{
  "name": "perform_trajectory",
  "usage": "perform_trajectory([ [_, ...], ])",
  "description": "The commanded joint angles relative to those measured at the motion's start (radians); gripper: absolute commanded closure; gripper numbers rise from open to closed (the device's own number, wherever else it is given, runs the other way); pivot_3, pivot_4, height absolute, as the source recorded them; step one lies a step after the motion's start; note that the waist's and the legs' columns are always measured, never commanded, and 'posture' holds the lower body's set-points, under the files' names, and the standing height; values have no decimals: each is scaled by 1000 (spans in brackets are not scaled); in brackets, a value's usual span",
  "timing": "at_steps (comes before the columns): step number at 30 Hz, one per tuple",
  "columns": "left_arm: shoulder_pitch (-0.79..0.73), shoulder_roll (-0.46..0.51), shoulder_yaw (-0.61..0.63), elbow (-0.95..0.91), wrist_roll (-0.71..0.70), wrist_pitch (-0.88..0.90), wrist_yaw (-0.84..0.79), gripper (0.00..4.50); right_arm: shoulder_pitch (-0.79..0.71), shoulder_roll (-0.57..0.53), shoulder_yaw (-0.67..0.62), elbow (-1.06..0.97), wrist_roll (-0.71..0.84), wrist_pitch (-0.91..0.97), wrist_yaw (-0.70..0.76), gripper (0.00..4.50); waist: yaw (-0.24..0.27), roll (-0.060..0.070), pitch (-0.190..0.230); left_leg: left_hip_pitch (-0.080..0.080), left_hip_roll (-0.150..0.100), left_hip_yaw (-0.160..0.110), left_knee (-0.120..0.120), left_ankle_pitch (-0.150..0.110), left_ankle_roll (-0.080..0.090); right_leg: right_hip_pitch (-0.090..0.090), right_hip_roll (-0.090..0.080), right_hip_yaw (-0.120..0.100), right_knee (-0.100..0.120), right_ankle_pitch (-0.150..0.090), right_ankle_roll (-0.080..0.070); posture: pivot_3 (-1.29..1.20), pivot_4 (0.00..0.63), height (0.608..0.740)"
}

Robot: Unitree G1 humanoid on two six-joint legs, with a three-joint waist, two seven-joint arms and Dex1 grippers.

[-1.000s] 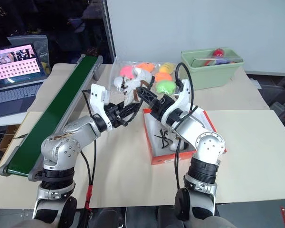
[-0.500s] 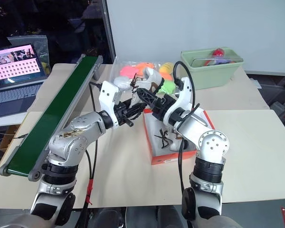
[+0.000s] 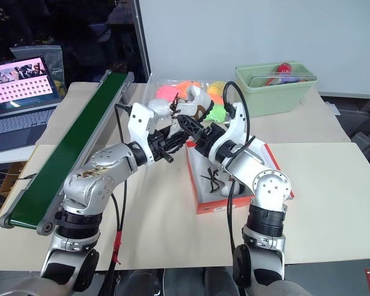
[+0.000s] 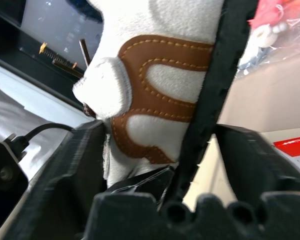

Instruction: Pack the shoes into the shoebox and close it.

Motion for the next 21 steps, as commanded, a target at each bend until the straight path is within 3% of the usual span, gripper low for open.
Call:
perform_trajectory([
  [1, -39, -16, -11, -65, -17, -38, -29, 3074, -21, 8, 15, -7, 2, -30, -3, 2380, 0, 0, 0, 0, 0, 0, 0, 0, 0, 0, 0, 0, 0, 0, 0, 0, 150, 729],
  [4, -38, -16, -9, -66, -17, -38, -30, 3074, -19, 13, 18, -10, 2, -34, -5, 3289, 0, 0, 0, 0, 0, 0, 0, 0, 0, 0, 0, 0, 0, 0, 0, 0, 150, 729],
  [6, -37, -17, -10, -68, -16, -37, -28, 3074, -16, 15, 21, -16, 6, -35, -8, 3647, 0, 0, 0, 0, 0, 0, 0, 0, 0, 0, 0, 0, 0, 0, 0, 0, 150, 729],
  [10, -34, -18, -10, -74, -19, -33, -28, 3074, -12, 18, 27, -23, 10, -38, -12, 3915, 0, 0, 0, 0, 0, 0, 0, 0, 0, 0, 0, 0, 0, 0, 0, 0, 150, 729],
  [15, -17, -9, -24, -77, -2, -54, -40, 3074, -17, 32, 22, -25, 25, -46, -29, 3926, 0, 0, 0, 0, 0, 0, 0, 0, 0, 0, 0, 0, 0, 0, 0, 0, 150, 729],
  [21, -4, -12, -16, -77, -17, -50, -55, 1061, -32, 48, -11, -26, 44, -86, -53, 3926, 0, 0, 0, 0, 0, 0, 0, 0, 0, 0, 0, 0, 0, 0, 0, 0, 150, 729],
])
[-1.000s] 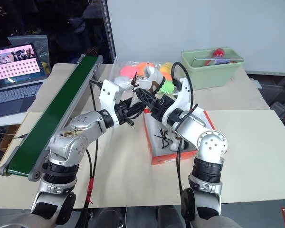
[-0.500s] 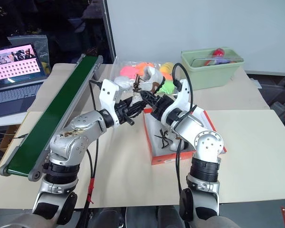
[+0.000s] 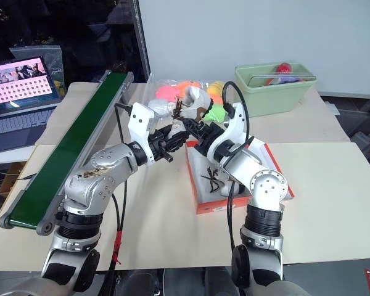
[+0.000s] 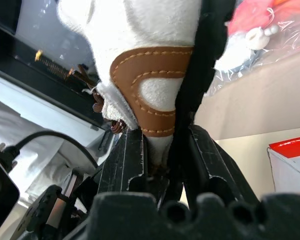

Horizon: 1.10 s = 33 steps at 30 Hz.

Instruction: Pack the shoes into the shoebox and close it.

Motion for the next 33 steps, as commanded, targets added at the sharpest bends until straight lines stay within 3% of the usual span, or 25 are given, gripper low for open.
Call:
perform_trajectory([
  [1, 2, -20, 2, -75, -38, -27, -28, 1061, -40, 2, -22, -23, 26, -62, -8, 3926, 0, 0, 0, 0, 0, 0, 0, 0, 0, 0, 0, 0, 0, 0, 0, 0, 150, 729],
  [5, 27, -17, 13, -91, -35, -18, -24, 1061, -59, -38, -43, -8, -14, -96, -11, 3926, 0, 0, 0, 0, 0, 0, 0, 0, 0, 0, 0, 0, 0, 0, 0, 0, 150, 729],
  [11, 122, 13, 21, -147, -40, 3, -23, 1061, -138, -250, -74, 91, -82, -85, 63, 3926, 3, 1, 1, 0, -1, 0, 0, 0, 0, 0, -1, 0, -1, 0, 0, 0, 150, 729],
  [15, 195, 94, 1, -174, -18, -35, -85, 1061, -204, -492, 34, 165, -93, 151, 211, 3926, -1, 2, 1, -1, -1, 1, 0, 0, 0, 0, -1, 0, -1, 0, 0, 0, 150, 729],
  [18, 234, 157, 0, -188, -33, -70, -161, 1061, -275, -596, 94, 271, -86, 357, 274, 3926, -7, 2, 1, 1, 0, 2, -1, 0, 0, 0, 0, 2, 0, 0, -1, 0, 150, 729],
  [25, 315, 286, 28, -175, -37, -180, -315, 1061, -433, -637, 190, 538, -188, 583, 412, 3926, -1, 2, 1, 1, 1, 2, -1, 0, 0, 0, 1, 2, -2, -1, -1, 0, 150, 729],
  [33, 360, 296, -5, -198, -16, -211, -318, 1061, -495, -624, 370, 680, -325, 620, 598, 3926, 7, 3, 2, -1, 0, 2, -1, 0, 0, -1, 0, 1, -2, -1, -1, 0, 150, 729],
])
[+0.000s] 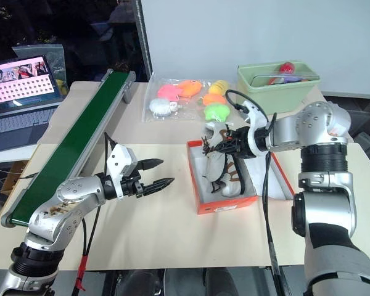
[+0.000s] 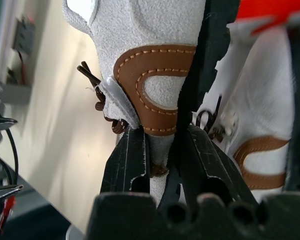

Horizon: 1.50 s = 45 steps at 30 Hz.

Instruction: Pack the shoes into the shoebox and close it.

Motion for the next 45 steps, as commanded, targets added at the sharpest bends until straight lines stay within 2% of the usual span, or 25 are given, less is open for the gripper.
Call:
perform_trajectory([
  [1, 6, -12, -2, -52, 6, -18, 20, 1061, -44, -15, 72, 21, -35, 13, 104, 3926, -1, 0, 0, 0, 0, 0, 0, 0, 0, 0, 0, 0, 0, 0, 0, 0, 150, 729],
  [7, 30, -15, 1, -93, 5, -1, 57, 1061, -41, -24, 215, 45, -96, 7, 237, 3926, -9, 0, 0, 0, 0, 0, 0, 0, 0, 0, 0, 0, 1, 0, 0, 0, 150, 729],
  [14, 57, -25, -3, -140, 5, 20, 104, 1061, -63, 49, 384, 169, -254, -132, 389, 3926, -8, 0, 0, 2, 0, 0, 0, 0, 0, 1, 0, 0, 1, 0, 0, 0, 150, 729],
  [19, 68, -28, -3, -165, 4, 39, 126, 1061, -92, 105, 511, 306, -419, -320, 513, 3926, -7, 0, 0, 2, 0, 0, 0, 0, 0, 1, 0, 0, 1, 0, 0, 0, 150, 729],
  [23, 72, -28, -5, -175, 2, 50, 139, 1061, -88, 117, 648, 367, -621, -608, 582, 3926, -8, -1, -1, 8, 0, 0, 0, 0, 0, 7, 0, 0, 2, 0, 0, 0, 150, 729],
  [29, 69, -29, 4, -182, -1, 66, 155, 1061, -107, 168, 620, 418, -685, -634, 672, 3926, -10, -1, -1, 24, 1, 1, 1, 0, 0, 21, 1, 0, 1, -1, 3, 0, 150, 729],
  [35, 59, -34, -2, -173, 1, 66, 160, 1061, -91, 222, 504, 435, -681, -536, 647, 3926, -16, -1, -2, 26, 1, 0, 1, 0, 0, 23, 1, 0, 2, 0, 0, 0, 150, 729],
  [36, 56, -34, -3, -169, 2, 65, 159, 1022, -92, 225, 477, 434, -679, -520, 634, 3033, -18, -1, -2, 26, 1, 0, 0, 0, 0, 22, 1, 0, 2, 0, 0, 0, 150, 729],
  [37, 54, -34, -3, -166, 2, 64, 157, 1022, -93, 229, 455, 433, -679, -508, 624, 2809, -20, -1, -2, 25, 1, 0, 0, 0, 0, 22, 1, 0, 2, 0, 0, 0, 150, 729],
  [44, 29, -34, -7, -139, 6, 56, 142, 1022, -121, 214, 364, 352, -682, -453, 584, 381, -17, -1, -1, 18, 0, 0, 0, 0, 0, 15, 0, 0, 2, -1, 0, 0, 150, 729],
  [45, 22, -33, -8, -134, 7, 54, 138, 1022, -126, 197, 352, 316, -674, -429, 590, 381, -15, -1, -1, 16, 0, 0, 0, 0, 0, 13, 0, 0, 3, -1, 0, 0, 150, 729],
])
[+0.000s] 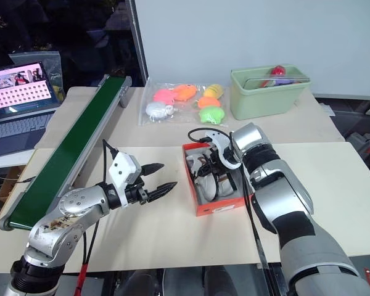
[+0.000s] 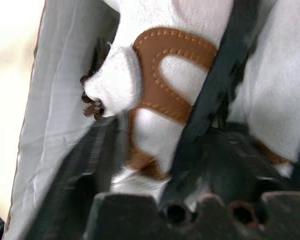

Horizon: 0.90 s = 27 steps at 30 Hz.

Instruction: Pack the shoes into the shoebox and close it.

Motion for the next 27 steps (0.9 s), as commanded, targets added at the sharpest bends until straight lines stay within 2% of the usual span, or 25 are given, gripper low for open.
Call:
perform_trajectory([
  [1, -37, -1, 1, 3, 0, -23, -17, 1022, -19, -57, -50, -128, -1, 57, -5, 381, 4, 0, 0, -3, 0, 0, 0, 0, 0, -4, 0, 0, 1, 0, 0, 0, 150, 729],
  [3, -51, 0, -1, 16, 1, -27, -27, 1022, -9, -94, -56, -209, 0, 76, -2, 381, 9, 2, 1, -9, 0, 0, 1, 0, 0, -10, 0, 0, 3, 0, 0, 0, 150, 729],
  [9, -104, 1, -17, 76, 7, -48, -74, 1022, 39, -211, -77, -434, 45, 188, 22, 381, 13, 1, 1, -14, 0, -1, 0, 0, 0, -14, -1, -1, 1, 0, 0, 0, 150, 729],
  [13, -134, -1, -30, 114, 12, -66, -105, 1022, 69, -258, -145, -557, 100, 267, 11, 381, 12, 1, 1, -14, -1, -1, 0, 0, 0, -13, -1, -1, 1, 0, 0, 0, 150, 729],
  [16, -145, -3, -38, 126, 13, -75, -122, 1022, 101, -286, -243, -651, 176, 331, 23, 381, 10, 1, 1, -14, -1, -1, 0, 0, 0, -13, -1, -1, 1, 0, 0, 0, 150, 729],
  [19, -150, -2, -44, 131, 15, -76, -135, 1022, 155, -309, -414, -750, 250, 387, 11, 1017, 11, 1, 1, -14, -1, -1, 0, 0, 0, -13, -1, -1, 1, 0, 0, 0, 150, 729],
  [23, -155, 0, -41, 132, 12, -72, -148, 1022, 312, -381, -544, -974, 374, 446, 40, 2428, 25, 1, 1, -14, -1, -2, 0, 0, 0, -11, -1, -2, -1, 0, 1, 0, 150, 729],
  [24, -155, 3, -42, 131, 11, -71, -153, 1022, 371, -411, -578, -1034, 407, 451, 58, 2605, 26, 1, 1, -14, -1, -2, 0, 0, 0, -11, -1, -2, -1, 0, 1, 0, 150, 729],
  [25, -155, 5, -43, 130, 9, -69, -158, 1022, 468, -462, -613, -1105, 433, 434, 81, 3105, 30, 1, 1, -14, -1, -2, 1, 0, 0, -11, -1, -2, -1, 0, 1, 0, 150, 729],
  [27, -156, 7, -47, 132, 9, -68, -167, 1022, 666, -556, -682, -1255, 477, 385, 125, 3818, 47, 1, 1, -14, -1, -2, 1, 0, 0, -10, -1, -2, -2, -1, 1, 0, 150, 729],
])
